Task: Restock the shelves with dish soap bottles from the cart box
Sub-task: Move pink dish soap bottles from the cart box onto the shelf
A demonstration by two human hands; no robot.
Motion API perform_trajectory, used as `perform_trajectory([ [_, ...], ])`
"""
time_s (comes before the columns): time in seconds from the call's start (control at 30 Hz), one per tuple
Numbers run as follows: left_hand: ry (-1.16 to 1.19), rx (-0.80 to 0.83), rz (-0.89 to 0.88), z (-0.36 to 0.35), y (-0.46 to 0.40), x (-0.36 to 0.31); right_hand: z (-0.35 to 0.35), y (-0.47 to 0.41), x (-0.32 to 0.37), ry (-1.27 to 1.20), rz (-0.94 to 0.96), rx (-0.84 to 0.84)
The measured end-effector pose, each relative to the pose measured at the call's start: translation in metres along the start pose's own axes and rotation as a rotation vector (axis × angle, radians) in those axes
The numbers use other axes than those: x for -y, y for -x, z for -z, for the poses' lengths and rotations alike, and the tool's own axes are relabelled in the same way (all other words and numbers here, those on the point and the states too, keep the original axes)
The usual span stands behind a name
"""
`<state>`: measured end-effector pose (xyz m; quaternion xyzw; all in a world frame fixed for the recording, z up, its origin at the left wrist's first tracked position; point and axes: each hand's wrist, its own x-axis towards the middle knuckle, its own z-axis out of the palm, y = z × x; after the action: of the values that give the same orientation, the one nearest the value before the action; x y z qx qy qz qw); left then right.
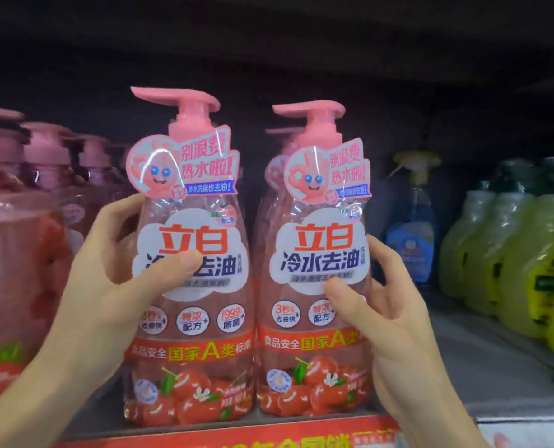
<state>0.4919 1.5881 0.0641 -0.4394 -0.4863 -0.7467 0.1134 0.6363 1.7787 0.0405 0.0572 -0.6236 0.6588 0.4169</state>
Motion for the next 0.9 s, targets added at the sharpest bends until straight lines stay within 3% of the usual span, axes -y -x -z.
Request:
perform_trajectory([
  [0.33, -0.495, -0.118, -0.066, -0.015, 0.027, -0.002, 0.000, 0.007, -0.002, 0.103, 0.018, -0.025],
  [0.47, -0.789, -0.186, 0.029, -0.020, 0.064, -0.006, -0.002, 0.017, -0.002, 0.417, 0.094, -0.071],
  [0.6, -1.119, -0.060, 0.030, -0.030, 0.087, -0.012, -0.006, 0.030, -0.009, 0.834, 0.157, -0.191],
  [0.9, -1.062, -0.071, 0.102, -0.031, 0.085, -0.006, -0.007, 0.029, -0.003, 0.892, 0.083, -0.135],
])
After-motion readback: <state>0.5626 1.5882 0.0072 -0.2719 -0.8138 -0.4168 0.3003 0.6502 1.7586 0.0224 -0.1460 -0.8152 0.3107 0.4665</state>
